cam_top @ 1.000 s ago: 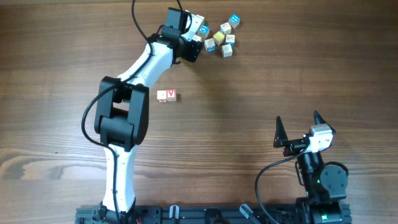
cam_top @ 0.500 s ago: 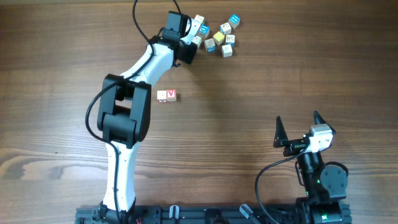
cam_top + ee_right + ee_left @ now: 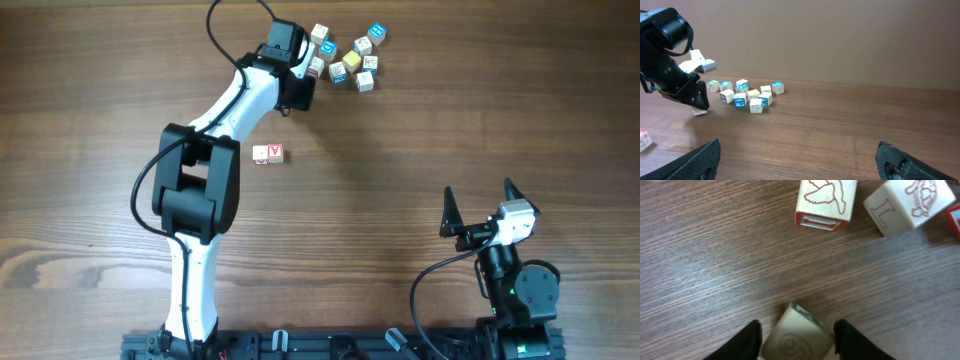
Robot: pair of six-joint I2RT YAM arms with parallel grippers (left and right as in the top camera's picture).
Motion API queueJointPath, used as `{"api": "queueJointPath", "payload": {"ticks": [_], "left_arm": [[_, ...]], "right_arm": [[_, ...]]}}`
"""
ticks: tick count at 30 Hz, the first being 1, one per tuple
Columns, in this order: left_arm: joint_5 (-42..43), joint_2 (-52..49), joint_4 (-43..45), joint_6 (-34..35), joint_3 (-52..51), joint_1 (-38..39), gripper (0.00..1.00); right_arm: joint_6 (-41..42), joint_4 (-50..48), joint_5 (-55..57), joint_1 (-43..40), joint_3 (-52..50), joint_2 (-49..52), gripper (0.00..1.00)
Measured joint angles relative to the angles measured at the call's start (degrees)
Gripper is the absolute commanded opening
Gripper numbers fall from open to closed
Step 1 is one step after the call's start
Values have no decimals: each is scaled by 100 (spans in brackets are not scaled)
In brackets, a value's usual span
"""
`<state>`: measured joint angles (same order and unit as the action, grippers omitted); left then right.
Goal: Form a horizontal line
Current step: 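Grasp a white picture block from the cluster with the left gripper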
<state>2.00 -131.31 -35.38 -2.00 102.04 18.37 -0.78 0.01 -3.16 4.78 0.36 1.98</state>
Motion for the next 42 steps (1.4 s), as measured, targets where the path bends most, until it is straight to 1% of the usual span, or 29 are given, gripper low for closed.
{"api": "queueJointPath", "payload": {"ticks": [2,6,7,9,11,12,15,18,20,22,26,31,32,36,38,39,42], "left_arm": [[2,74,-13,122,0,0,70],[2,111,-177,160,0,0,67],[2,111,-258,170,-4,0,64],[2,114,-492,192,-9,0,55],[2,114,-616,212,-9,7,54],[2,114,-656,267,-9,11,52],[-22,114,-741,776,-9,13,52],[-304,114,-778,1641,-9,28,52],[-387,114,-765,2006,-9,26,54],[-409,114,-697,2188,-9,28,53],[-363,114,-669,2472,-9,37,49],[-361,114,-566,3268,-9,39,56],[-361,114,-544,3432,-9,39,56],[-350,114,-448,3628,-9,83,57],[-341,114,-256,3670,-11,114,56],[-352,114,-232,3711,-11,118,56],[-544,114,-225,3880,-11,118,55]], "right_arm": [[0,2,0,0,0,0,100],[0,2,0,0,0,0,100],[0,2,0,0,0,0,100],[0,2,0,0,0,0,100],[0,2,0,0,0,0,100],[0,2,0,0,0,0,100],[0,0,0,0,0,0,100],[0,2,0,0,0,0,100],[0,0,0,0,0,0,100],[0,0,0,0,0,0,100],[0,2,0,0,0,0,100],[0,2,0,0,0,0,100],[0,2,-2,0,0,0,100],[0,0,0,0,0,0,100],[0,2,0,0,0,0,100],[0,2,0,0,0,0,98],[-2,2,0,0,0,0,100]]}}
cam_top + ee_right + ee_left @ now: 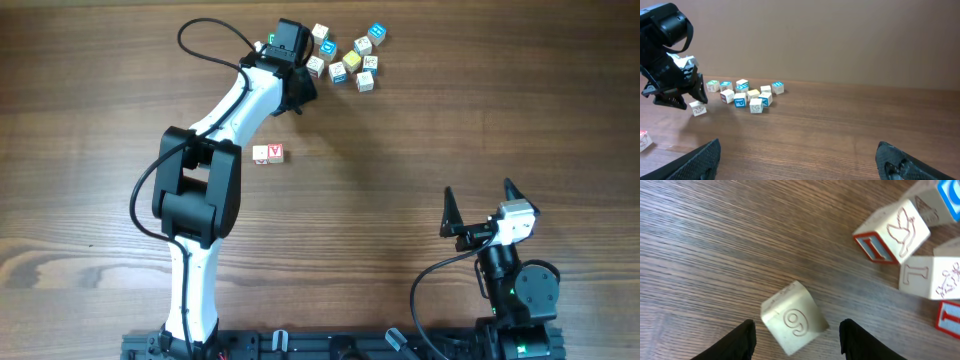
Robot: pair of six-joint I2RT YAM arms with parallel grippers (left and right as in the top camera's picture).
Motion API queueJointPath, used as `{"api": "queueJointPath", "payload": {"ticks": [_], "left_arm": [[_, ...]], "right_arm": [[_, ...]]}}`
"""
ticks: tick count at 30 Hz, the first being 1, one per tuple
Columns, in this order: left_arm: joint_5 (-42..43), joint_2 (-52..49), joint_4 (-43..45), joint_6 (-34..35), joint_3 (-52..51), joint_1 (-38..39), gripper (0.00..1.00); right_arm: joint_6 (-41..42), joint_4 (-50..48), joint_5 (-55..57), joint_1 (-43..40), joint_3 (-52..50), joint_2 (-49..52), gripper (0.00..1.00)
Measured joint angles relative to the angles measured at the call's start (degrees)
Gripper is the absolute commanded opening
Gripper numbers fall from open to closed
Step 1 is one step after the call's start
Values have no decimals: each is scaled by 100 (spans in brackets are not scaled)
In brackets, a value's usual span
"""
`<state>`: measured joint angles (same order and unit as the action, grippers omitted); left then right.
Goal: Form a horizontal line
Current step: 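Grasp a white picture block from the cluster with the left gripper, then carry the white picture block to the left end of the row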
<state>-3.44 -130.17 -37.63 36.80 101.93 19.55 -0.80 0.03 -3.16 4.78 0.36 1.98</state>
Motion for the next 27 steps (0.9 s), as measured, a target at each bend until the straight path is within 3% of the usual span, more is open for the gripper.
{"api": "queueJointPath", "payload": {"ticks": [5,15,20,23,27], "left_arm": [[-125,0,15,66,0,0,35],[-133,0,-332,-1104,-20,0,52],[-146,0,-269,-1279,-20,-11,52],[-144,0,-304,-1298,-20,-11,45],[-146,0,-345,-1523,-20,-11,50]], "right_arm": [[0,-2,-2,0,0,0,100],[0,0,-2,0,0,0,100],[2,-2,0,0,0,0,100],[0,0,0,0,0,0,100],[0,0,0,0,0,0,100]]}}
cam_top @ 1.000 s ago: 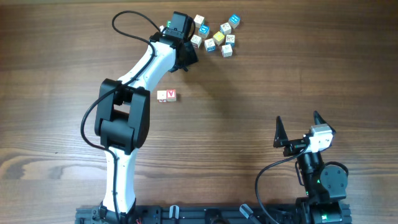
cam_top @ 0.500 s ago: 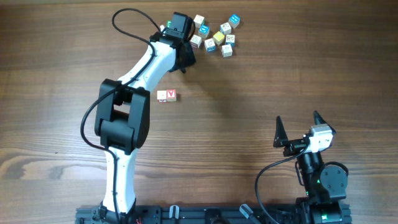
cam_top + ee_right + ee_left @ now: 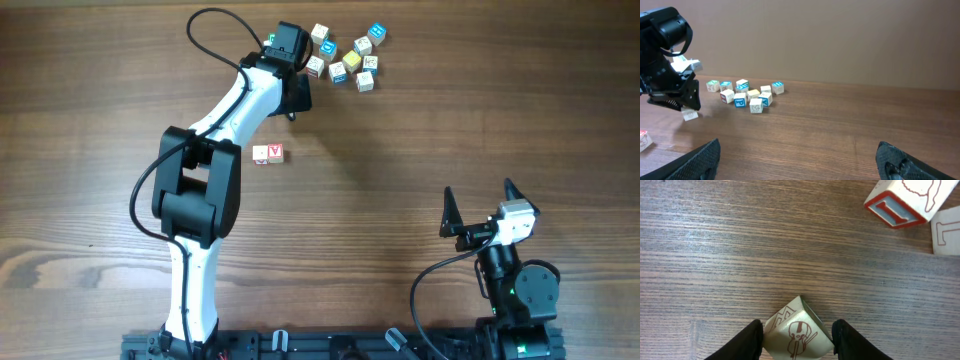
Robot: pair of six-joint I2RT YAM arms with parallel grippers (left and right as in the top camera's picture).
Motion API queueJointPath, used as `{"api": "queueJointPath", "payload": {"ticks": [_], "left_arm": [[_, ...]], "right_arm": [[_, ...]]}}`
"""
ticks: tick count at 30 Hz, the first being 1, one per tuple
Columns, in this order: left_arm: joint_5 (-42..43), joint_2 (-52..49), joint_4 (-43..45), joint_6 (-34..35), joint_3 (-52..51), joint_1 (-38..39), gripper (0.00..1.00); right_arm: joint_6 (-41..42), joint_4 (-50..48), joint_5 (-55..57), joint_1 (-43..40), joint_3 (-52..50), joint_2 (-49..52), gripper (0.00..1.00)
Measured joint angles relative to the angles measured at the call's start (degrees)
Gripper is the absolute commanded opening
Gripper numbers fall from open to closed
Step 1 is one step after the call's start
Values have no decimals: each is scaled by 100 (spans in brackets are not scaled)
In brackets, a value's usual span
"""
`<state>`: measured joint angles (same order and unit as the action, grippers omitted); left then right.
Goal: Form a horizontal line
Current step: 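Carry the white picture block to the left end of the row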
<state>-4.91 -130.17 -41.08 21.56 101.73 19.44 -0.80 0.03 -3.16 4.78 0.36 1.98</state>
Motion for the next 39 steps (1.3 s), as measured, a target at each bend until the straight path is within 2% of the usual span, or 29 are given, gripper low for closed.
{"api": "queueJointPath", "payload": {"ticks": [3,5,9,12,16,20,22,28,35,39], "left_arm": [[0,0,-31,-142,0,0,50],[0,0,35,-313,0,0,55],[0,0,103,-621,0,0,53],[0,0,-74,-151,0,-2,50],[4,0,-160,1036,0,-11,47],[4,0,-160,1464,0,-11,32],[4,0,-160,1567,0,-11,31],[7,0,-166,1565,0,-11,41],[4,0,-61,890,0,-11,29],[4,0,-48,702,0,-11,31]], "right_arm": [[2,-2,-2,0,0,0,100],[0,0,0,0,0,0,100],[0,-2,0,0,0,0,100],[0,0,0,0,0,0,100],[0,0,0,0,0,0,100],[0,0,0,0,0,0,100],[0,0,0,0,0,0,100],[0,0,0,0,0,0,100],[0,0,-2,0,0,0,100],[0,0,0,0,0,0,100]]}}
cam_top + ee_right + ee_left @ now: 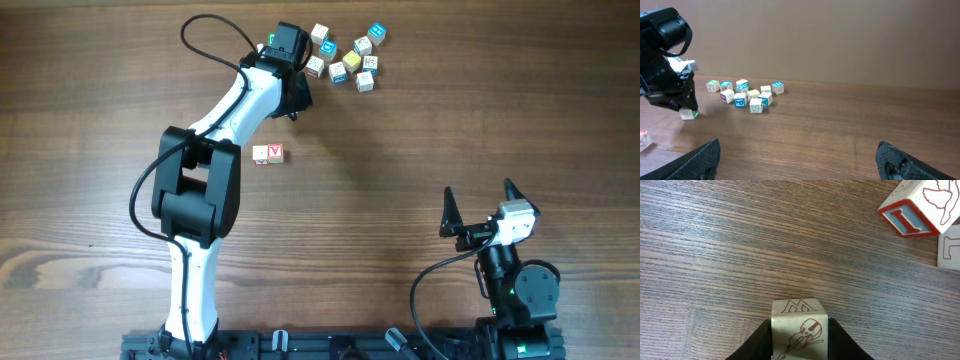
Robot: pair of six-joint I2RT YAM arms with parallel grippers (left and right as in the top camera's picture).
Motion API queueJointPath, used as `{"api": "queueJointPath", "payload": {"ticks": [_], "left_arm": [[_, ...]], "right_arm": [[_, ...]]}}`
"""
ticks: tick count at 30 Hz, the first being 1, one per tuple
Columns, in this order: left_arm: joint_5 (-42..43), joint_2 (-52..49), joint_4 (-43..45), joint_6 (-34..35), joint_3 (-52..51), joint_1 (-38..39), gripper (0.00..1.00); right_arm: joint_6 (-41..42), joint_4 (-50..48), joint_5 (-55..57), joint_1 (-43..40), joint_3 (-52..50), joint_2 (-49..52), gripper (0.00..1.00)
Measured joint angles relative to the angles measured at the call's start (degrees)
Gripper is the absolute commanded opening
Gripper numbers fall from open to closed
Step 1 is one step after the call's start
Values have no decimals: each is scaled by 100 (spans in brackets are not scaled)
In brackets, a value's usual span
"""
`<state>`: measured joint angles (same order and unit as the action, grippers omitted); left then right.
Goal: Form a horizontal line
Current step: 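Carry the white picture block to the left end of the row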
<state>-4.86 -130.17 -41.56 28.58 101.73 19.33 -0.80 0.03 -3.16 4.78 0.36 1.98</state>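
A cream block (799,332) with a red violin on top and an M on its far face sits squarely between my left gripper's black fingers (763,339), which press on both its sides. In the overhead view my left gripper (296,103) is just left of the loose pile of blocks (345,55). The right wrist view shows the same block (688,114) under that gripper, low at the table. Two blocks (268,153) lie side by side below it, the right one red with a V. My right gripper (800,165) stands open and bare.
A red-edged block with a bird (915,205) and another cream block (950,245) lie at the far right of the left wrist view. My right arm (510,270) rests at the table's lower right, far from the blocks.
The violin block stood corner-on between my left fingers with gaps on both sides. Now it is squared up and the fingers are shut against it. My right arm has not moved.
First a cream block showing a 6 sat tilted between my left fingers. Then it lay free on the wood with the fingers spread wider. Later it showed a violin face, turned corner-on between them. Now it is square and gripped.
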Motion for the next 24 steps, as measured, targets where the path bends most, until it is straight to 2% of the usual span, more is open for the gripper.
{"api": "queueJointPath", "payload": {"ticks": [5,7,10,14,17,24], "left_arm": [[2,352,-332,-251,-17,-26,30],[-2,1016,-789,-651,-22,-98,30],[2,2035,-1759,-1172,-15,-348,25],[-2,2594,-2837,-1440,-11,-960,26],[76,2551,-2638,-1508,-592,-1318,26],[774,2494,-1165,-1805,-2221,-1762,26]], "right_arm": [[0,-2,0,0,0,0,100],[2,-2,0,0,0,0,100],[0,0,0,0,0,0,100],[0,-2,0,0,0,0,100],[0,-2,0,0,0,0,100],[0,-2,0,0,0,0,100]]}}
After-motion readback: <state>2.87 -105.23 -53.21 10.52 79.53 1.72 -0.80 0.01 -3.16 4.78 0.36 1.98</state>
